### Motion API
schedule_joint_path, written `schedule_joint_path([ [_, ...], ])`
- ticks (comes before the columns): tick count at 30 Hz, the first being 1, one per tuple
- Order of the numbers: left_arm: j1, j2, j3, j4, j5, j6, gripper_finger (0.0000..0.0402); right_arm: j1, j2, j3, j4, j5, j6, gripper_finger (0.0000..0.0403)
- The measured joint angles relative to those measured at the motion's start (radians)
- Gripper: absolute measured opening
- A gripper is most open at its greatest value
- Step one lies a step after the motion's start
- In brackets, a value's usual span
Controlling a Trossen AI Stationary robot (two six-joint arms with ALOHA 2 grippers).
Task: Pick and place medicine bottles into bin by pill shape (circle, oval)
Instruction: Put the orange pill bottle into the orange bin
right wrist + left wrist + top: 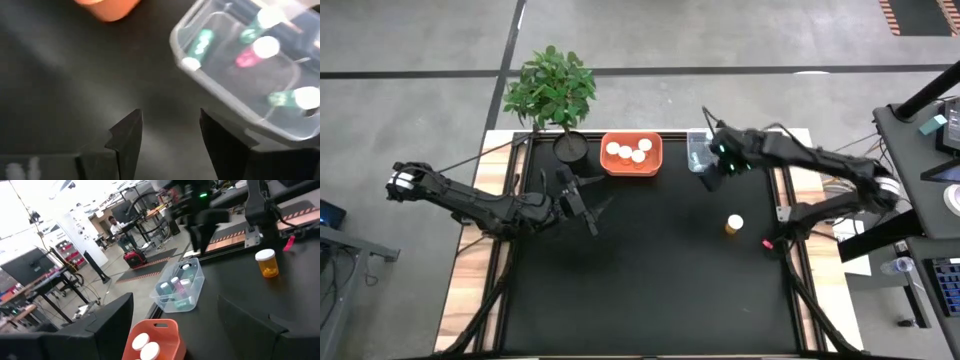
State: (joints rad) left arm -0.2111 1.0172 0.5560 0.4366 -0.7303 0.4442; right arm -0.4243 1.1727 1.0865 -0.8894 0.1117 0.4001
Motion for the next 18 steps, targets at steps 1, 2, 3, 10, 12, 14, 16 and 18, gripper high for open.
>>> schedule_joint_path([
  [1,0.000,0.000,0.000,0.000,0.000,-0.014,0.0270,0.033,-0.035,-0.039,0.028,0.004,0.004,0.0189],
  [2,0.000,0.000,0.000,0.000,0.001,-0.024,0.0270,0.066,-0.071,-0.079,0.064,0.004,0.007,0.0189],
  [3,0.000,0.000,0.000,0.000,0.003,-0.038,0.0270,0.096,-0.106,-0.119,0.103,0.004,0.009,0.0189],
  [10,-0.013,0.001,0.010,0.002,0.016,-0.158,0.0270,0.251,-0.345,-0.388,0.401,0.006,-0.080,0.0187],
  [12,-0.024,0.020,0.023,0.009,0.018,-0.221,0.0270,0.269,-0.400,-0.459,0.501,0.004,-0.121,0.0187],
  [14,-0.037,0.053,0.039,0.005,0.019,-0.269,0.0270,0.278,-0.447,-0.523,0.605,0.002,-0.170,0.0187],
  [16,-0.047,0.102,0.070,0.013,0.019,-0.297,0.0270,0.283,-0.489,-0.577,0.704,-0.011,-0.226,0.0187],
  [18,-0.058,0.156,0.112,0.017,0.019,-0.307,0.0270,0.284,-0.527,-0.623,0.788,-0.018,-0.281,0.0186],
])
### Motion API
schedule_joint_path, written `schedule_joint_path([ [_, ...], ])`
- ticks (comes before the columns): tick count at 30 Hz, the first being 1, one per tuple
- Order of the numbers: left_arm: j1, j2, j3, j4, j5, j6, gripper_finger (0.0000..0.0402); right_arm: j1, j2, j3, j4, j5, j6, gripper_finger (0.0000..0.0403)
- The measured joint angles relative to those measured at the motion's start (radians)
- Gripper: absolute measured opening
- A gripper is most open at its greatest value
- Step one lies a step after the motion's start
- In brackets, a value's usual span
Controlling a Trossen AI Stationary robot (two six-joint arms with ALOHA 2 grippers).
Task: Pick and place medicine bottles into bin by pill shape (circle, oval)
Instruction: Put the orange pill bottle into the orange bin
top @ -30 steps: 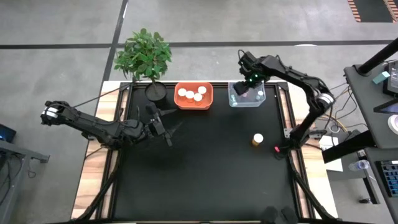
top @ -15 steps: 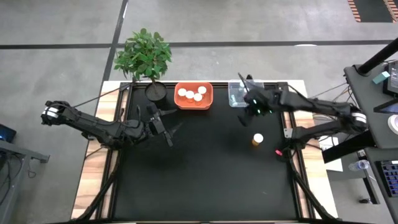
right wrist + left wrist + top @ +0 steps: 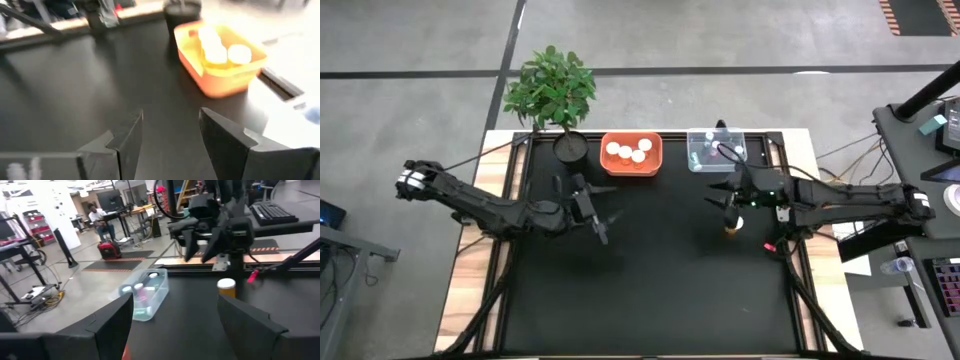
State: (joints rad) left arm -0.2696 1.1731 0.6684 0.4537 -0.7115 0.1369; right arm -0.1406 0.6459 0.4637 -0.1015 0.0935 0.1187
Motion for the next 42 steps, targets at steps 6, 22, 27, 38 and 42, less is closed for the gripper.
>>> schedule_joint_path([
  [6,-0.024,0.174,0.162,0.000,0.001,0.000,0.0270,-0.001,-0.094,-0.056,0.127,-0.123,-0.112,0.0185],
  [22,-0.037,0.522,0.558,-0.043,0.002,-0.029,0.0270,-0.001,-0.286,-0.055,0.162,-0.254,-0.155,0.0185],
  [27,-0.042,0.632,0.659,-0.045,0.002,-0.078,0.0270,-0.001,-0.315,-0.032,0.159,-0.269,-0.138,0.0185],
  [38,-0.008,0.835,0.903,-0.055,0.014,0.006,0.0270,0.000,-0.363,-0.002,0.165,-0.367,-0.212,0.0185],
  [42,0.027,0.889,0.986,-0.103,0.103,0.000,0.0270,-0.001,-0.391,-0.002,0.122,-0.364,-0.217,0.0185],
])
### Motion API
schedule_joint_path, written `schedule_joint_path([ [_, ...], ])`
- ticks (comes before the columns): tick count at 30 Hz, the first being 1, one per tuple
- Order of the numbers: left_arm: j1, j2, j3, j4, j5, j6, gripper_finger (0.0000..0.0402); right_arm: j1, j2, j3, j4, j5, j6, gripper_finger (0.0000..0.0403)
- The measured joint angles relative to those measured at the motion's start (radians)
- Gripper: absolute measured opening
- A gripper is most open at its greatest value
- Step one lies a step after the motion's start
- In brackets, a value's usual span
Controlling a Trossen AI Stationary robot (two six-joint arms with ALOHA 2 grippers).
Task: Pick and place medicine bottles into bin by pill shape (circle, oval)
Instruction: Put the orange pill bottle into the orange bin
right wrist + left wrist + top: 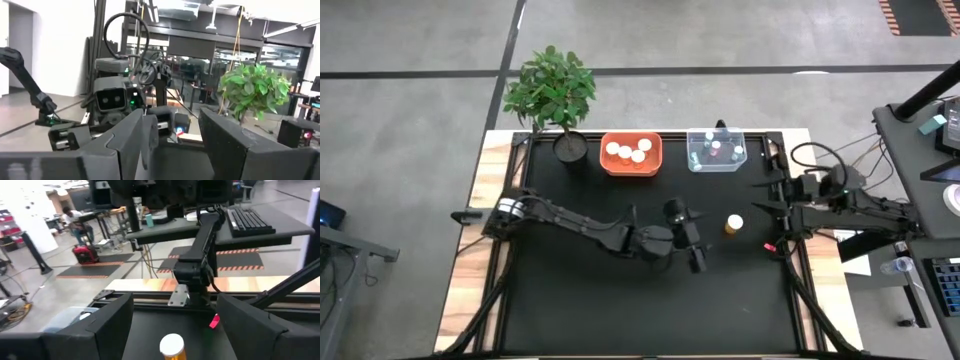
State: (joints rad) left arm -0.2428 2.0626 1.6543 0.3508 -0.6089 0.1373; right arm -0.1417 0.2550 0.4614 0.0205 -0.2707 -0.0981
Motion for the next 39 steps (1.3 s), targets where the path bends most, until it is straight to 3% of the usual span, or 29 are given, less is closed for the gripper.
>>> schedule_joint_path([
  [7,0.049,0.120,0.139,-0.091,0.089,-0.001,0.0270,0.000,-0.086,0.008,-0.050,0.000,0.006,0.0185],
  [14,0.092,0.265,0.266,-0.090,0.157,-0.006,0.0270,0.000,-0.151,0.008,-0.097,-0.001,0.025,0.0185],
  [18,0.111,0.360,0.344,-0.087,0.261,-0.052,0.0270,0.000,-0.163,0.008,-0.098,0.000,0.034,0.0185],
  [21,0.120,0.410,0.390,-0.086,0.269,-0.053,0.0270,0.000,-0.161,0.008,-0.104,0.000,0.036,0.0185],
  [36,0.159,0.444,0.402,-0.071,0.279,-0.053,0.0270,0.000,-0.162,0.008,-0.120,0.000,0.054,0.0185],
  [39,0.173,0.444,0.402,-0.054,0.337,-0.054,0.0270,0.000,-0.162,0.008,-0.120,0.000,0.053,0.0185],
])
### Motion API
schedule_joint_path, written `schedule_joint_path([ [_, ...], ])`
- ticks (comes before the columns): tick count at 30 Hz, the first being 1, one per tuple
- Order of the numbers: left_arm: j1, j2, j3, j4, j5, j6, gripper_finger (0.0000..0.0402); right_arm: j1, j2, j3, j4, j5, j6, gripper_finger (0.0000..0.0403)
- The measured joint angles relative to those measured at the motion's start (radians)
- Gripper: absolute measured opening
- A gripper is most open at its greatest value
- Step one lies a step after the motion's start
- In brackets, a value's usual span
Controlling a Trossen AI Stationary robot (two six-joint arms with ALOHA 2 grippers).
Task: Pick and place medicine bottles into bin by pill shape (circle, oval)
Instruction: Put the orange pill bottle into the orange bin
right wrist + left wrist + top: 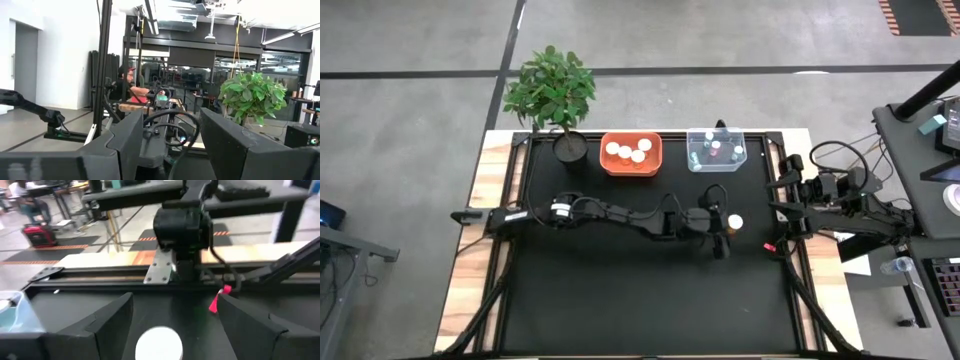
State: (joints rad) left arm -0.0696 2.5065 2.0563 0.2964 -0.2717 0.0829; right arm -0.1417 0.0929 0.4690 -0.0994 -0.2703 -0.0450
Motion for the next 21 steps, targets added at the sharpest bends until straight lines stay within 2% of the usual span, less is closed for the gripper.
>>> schedule_joint_path([
  [8,0.013,0.055,0.004,0.146,0.036,-0.059,0.0270,0.000,0.001,0.000,0.000,0.003,-0.006,0.0185],
  [21,0.022,0.057,-0.002,0.104,0.032,-0.065,0.0270,0.000,0.001,0.000,0.000,0.008,-0.009,0.0185],
])
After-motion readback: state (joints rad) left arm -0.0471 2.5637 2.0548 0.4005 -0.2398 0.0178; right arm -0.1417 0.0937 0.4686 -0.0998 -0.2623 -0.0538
